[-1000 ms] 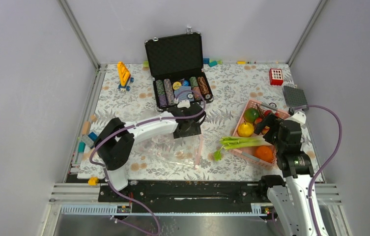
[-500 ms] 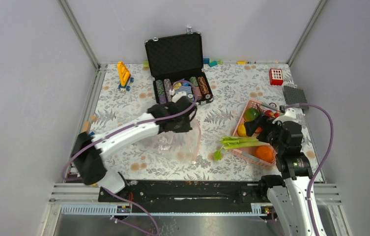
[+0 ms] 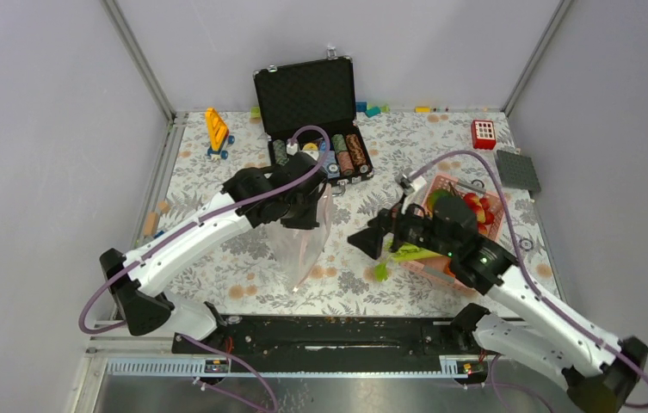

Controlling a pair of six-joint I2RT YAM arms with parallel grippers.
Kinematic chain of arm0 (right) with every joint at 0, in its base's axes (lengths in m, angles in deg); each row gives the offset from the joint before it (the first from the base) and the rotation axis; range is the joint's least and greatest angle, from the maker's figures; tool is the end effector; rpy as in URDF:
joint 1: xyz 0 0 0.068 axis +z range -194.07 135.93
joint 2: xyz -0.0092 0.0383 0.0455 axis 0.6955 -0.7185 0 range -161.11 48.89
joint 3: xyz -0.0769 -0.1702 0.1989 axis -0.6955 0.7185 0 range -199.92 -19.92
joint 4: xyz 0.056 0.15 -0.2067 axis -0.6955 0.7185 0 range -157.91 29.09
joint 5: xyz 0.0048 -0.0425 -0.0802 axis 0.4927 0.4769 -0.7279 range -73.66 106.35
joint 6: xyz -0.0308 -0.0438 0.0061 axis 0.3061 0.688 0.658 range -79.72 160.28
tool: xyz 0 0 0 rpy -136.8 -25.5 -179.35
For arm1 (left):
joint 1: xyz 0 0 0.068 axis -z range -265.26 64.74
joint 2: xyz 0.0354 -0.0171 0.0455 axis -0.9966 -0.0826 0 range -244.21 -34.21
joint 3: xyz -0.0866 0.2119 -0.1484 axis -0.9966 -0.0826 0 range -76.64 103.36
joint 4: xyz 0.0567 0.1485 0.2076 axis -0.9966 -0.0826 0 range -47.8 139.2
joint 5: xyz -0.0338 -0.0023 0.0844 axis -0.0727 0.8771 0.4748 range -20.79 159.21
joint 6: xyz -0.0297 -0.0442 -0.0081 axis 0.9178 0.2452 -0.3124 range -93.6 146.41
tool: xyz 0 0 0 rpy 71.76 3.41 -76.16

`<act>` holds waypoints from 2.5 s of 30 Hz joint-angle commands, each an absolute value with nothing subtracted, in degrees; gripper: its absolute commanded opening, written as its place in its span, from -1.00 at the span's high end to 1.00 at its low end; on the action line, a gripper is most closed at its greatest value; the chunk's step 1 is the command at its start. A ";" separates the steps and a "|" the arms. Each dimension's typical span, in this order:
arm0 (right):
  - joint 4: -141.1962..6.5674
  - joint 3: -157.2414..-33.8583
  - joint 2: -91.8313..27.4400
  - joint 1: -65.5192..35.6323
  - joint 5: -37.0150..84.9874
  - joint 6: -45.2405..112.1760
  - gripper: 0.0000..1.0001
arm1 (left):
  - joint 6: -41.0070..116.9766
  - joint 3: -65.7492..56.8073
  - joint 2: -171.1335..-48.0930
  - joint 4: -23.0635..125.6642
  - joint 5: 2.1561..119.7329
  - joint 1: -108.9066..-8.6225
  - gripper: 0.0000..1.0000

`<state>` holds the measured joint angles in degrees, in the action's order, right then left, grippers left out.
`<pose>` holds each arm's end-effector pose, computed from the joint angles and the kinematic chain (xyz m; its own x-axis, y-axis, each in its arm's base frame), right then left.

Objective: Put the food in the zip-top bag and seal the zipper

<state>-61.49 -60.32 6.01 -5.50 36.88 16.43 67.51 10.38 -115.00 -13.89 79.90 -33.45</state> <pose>0.1329 0.1219 0.3259 -0.4561 0.1206 -0.8817 -0.7329 0.5111 0.4490 0.1748 -0.2116 0.3691 -0.8567 0.0440 -0.5140 0.1943 0.9505 -0.2424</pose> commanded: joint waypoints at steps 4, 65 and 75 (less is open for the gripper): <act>-71.21 -69.45 -6.67 6.07 19.43 13.61 -0.96 | 67.59 14.63 -116.50 -20.12 81.35 -33.35 1.00; -34.12 -88.77 -26.98 10.09 -5.84 2.17 1.00 | 65.89 -21.61 -92.61 19.03 96.92 -26.60 1.00; -35.80 -80.41 -26.94 1.34 -7.26 5.04 1.00 | 68.24 -22.20 -89.61 10.90 105.22 -26.24 1.00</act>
